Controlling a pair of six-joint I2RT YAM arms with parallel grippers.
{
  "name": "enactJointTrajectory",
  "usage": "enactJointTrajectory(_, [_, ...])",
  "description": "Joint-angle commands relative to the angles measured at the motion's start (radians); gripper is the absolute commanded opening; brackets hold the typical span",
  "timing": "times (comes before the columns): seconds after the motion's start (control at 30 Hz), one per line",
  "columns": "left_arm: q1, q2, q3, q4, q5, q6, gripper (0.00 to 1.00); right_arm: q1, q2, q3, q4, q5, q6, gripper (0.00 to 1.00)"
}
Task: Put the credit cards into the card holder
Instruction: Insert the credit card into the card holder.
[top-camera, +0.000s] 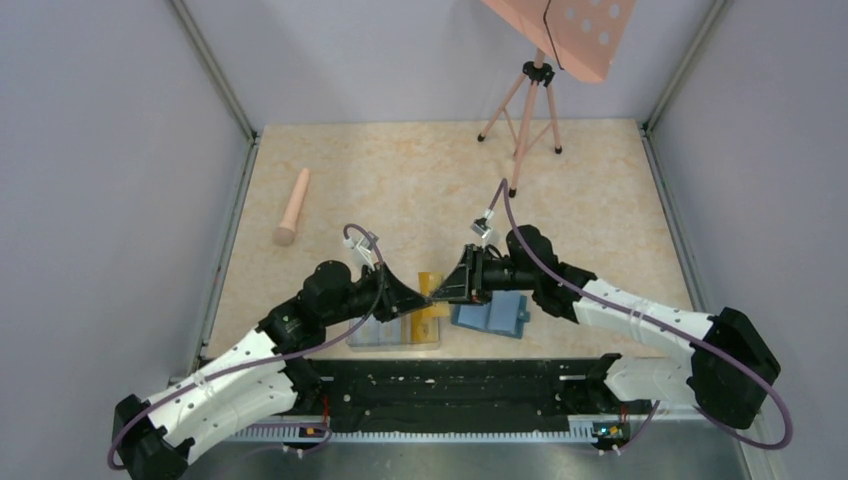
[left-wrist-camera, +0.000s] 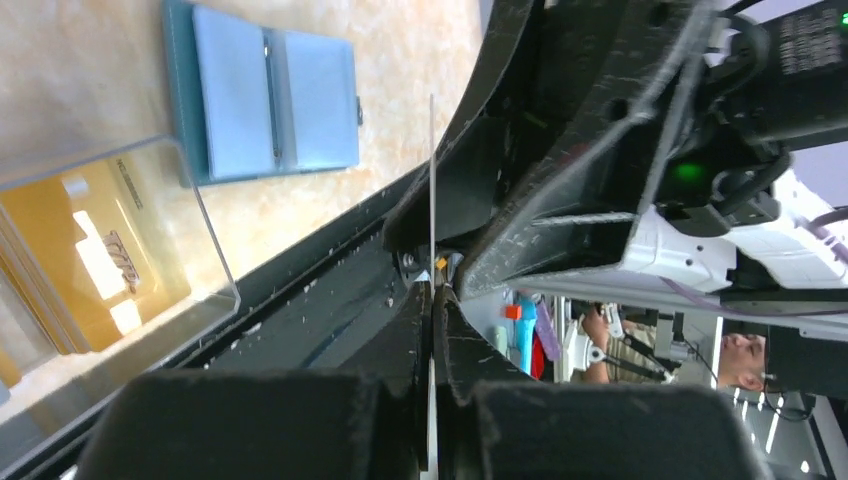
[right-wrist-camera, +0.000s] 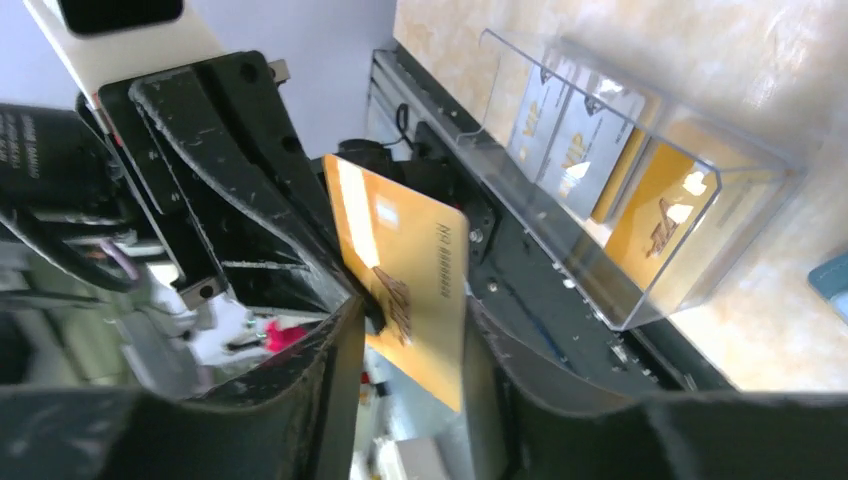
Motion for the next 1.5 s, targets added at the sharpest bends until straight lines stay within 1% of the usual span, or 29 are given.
enactJointTrajectory(0.0, [0.013,0.015,-0.004,0.12,0.06,-0.038,0.0,-0.006,0.015,-0.001,0.179,-0.061,0.083,0.26])
enactJointTrajectory(0.07, [0.017,0.026,-0.01,0.117,0.062,-0.048,0.0,-0.007,0.016,0.004,0.17,-0.055,0.087,0.08])
enactJointTrajectory(0.1, [0.019,0.03,-0.014,0.117,0.064,-0.054,0.0,-0.007,0.013,0.005,0.166,-0.052,0.087,0.02])
enactJointTrajectory(0.13, [0.024,0.034,-0.019,0.116,0.065,-0.059,0.0,-0.007,0.01,0.007,0.156,-0.048,0.088,0.0])
enactJointTrajectory(0.27, [0.032,0.052,-0.029,0.112,0.07,-0.069,0.0,-0.008,-0.011,0.02,0.085,-0.012,0.071,0.0])
enactJointTrajectory(0.33, [0.035,0.057,-0.027,0.105,0.071,-0.066,0.04,-0.011,-0.021,0.027,0.047,0.006,0.061,0.0])
enactJointTrajectory(0.37, [0.037,0.061,-0.023,0.096,0.07,-0.063,0.1,-0.013,-0.026,0.03,0.031,0.014,0.058,0.0])
enactJointTrajectory(0.4, [0.039,0.063,-0.019,0.083,0.068,-0.059,0.18,-0.015,-0.031,0.034,0.009,0.025,0.052,0.0])
enactJointTrajectory(0.43, [0.042,0.066,-0.014,0.068,0.063,-0.055,0.34,-0.019,-0.032,0.044,-0.026,0.039,0.041,0.0])
enactJointTrajectory(0.47, [0.044,0.071,-0.008,0.05,0.058,-0.047,0.46,-0.02,-0.034,0.057,-0.081,0.058,0.022,0.0])
enactJointTrajectory(0.5, [0.045,0.074,0.001,0.029,0.051,-0.038,0.55,-0.02,-0.037,0.071,-0.125,0.072,0.005,0.0])
enactJointTrajectory(0.57, [0.046,0.089,0.027,-0.026,0.029,-0.01,0.66,-0.023,-0.041,0.093,-0.192,0.101,-0.02,0.0])
enactJointTrajectory(0.63, [0.048,0.116,0.067,-0.103,0.002,0.029,0.7,-0.027,-0.048,0.112,-0.258,0.135,-0.049,0.0])
enactJointTrajectory(0.7, [0.048,0.159,0.117,-0.19,-0.027,0.074,0.72,-0.031,-0.051,0.136,-0.344,0.187,-0.087,0.0])
enactJointTrajectory(0.77, [0.048,0.213,0.166,-0.239,-0.04,0.126,0.72,-0.039,-0.051,0.157,-0.424,0.217,-0.121,0.0])
enactJointTrajectory(0.87, [0.047,0.321,0.25,-0.294,-0.043,0.193,0.72,-0.066,-0.061,0.154,-0.484,0.235,-0.166,0.0])
enactJointTrajectory(0.93, [0.048,0.394,0.314,-0.325,-0.044,0.245,0.69,-0.098,-0.079,0.134,-0.499,0.231,-0.191,0.0])
enactJointTrajectory(1.07, [0.045,0.564,0.458,-0.374,-0.015,0.32,0.65,-0.206,-0.137,0.068,-0.5,0.2,-0.246,0.0])
enactJointTrajectory(1.23, [0.037,0.755,0.575,-0.352,0.003,0.343,0.56,-0.331,-0.183,-0.016,-0.503,0.157,-0.327,0.0])
enactJointTrajectory(1.33, [0.033,0.846,0.621,-0.34,-0.011,0.339,0.54,-0.36,-0.185,-0.059,-0.478,0.157,-0.354,0.0])
enactJointTrajectory(1.47, [0.014,0.958,0.672,-0.342,-0.026,0.346,0.53,-0.364,-0.147,-0.107,-0.409,0.136,-0.361,0.0])
